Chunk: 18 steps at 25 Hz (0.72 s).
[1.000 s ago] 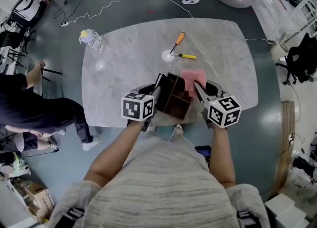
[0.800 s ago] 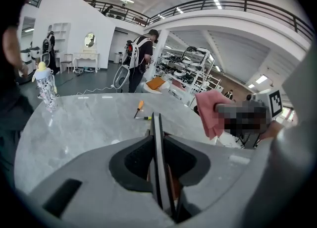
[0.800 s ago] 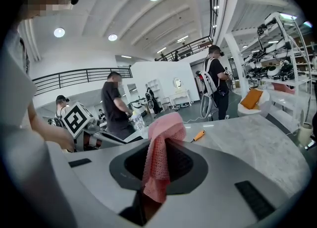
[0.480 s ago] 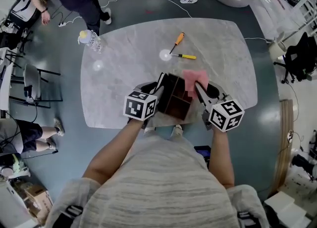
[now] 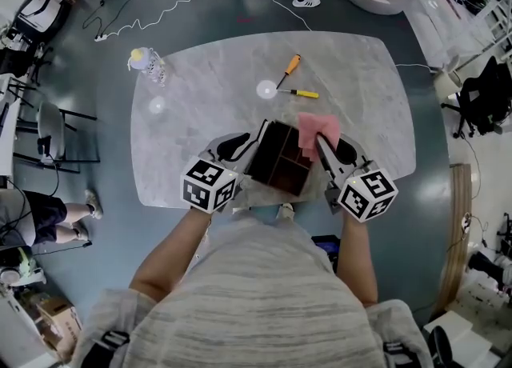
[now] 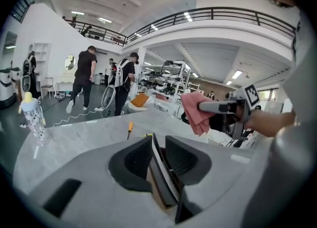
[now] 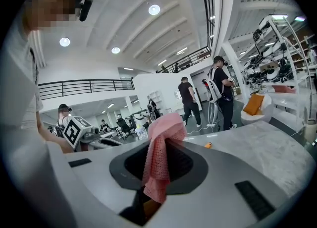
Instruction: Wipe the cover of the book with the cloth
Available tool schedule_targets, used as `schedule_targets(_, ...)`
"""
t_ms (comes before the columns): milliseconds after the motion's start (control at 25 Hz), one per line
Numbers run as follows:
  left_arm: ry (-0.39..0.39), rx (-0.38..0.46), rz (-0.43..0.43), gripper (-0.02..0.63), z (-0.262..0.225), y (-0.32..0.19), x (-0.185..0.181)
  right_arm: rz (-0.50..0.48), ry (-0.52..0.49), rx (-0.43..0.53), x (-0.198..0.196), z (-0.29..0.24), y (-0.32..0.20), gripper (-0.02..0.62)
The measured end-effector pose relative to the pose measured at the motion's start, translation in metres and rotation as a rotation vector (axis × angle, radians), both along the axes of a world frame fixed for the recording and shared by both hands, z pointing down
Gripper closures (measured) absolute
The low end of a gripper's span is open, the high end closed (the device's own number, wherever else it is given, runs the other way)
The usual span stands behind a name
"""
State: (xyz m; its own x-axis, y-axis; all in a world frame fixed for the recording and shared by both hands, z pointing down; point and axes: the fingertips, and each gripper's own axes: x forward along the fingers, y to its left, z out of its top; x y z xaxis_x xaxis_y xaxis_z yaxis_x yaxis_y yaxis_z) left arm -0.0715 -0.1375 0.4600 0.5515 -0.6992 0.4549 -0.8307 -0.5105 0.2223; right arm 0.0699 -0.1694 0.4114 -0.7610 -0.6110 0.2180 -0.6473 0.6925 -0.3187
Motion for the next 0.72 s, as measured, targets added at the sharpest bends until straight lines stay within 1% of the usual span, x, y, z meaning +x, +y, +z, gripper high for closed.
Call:
schedule_targets(120,0.041,0.071,0.043,0.54,-0.02,0.007,0.002,0.0,-0.027,0.02,-0.003,-0.01,0.005,0.543)
schedule_targets(200,0.065,0.128,0.073,0.559,-0.033,0.014,0.006,-0.007,-0.037,0.049,-0.006,-0.018,0.011,0.543)
schedule_targets(320,0.124,0.202,0.125,0.575,-0.051,0.024,0.013,-0.021,-0.052,0.095,-0.011,-0.027,0.022,0.543)
schedule_targets(520,0.256,0.272,0.218,0.589,-0.073,0.042,0.027,-0.056,-0.07,0.131,-0.025,-0.034,0.045,0.542)
schedule_targets(640,0.299,0.302,0.277,0.591,-0.081,0.058,0.046,-0.102,-0.08,0.139,-0.026,-0.035,0.066,0.541)
schedule_targets(720,0.328,0.308,0.309,0.591,-0.082,0.072,0.058,-0.124,-0.084,0.137,-0.023,-0.033,0.081,0.541)
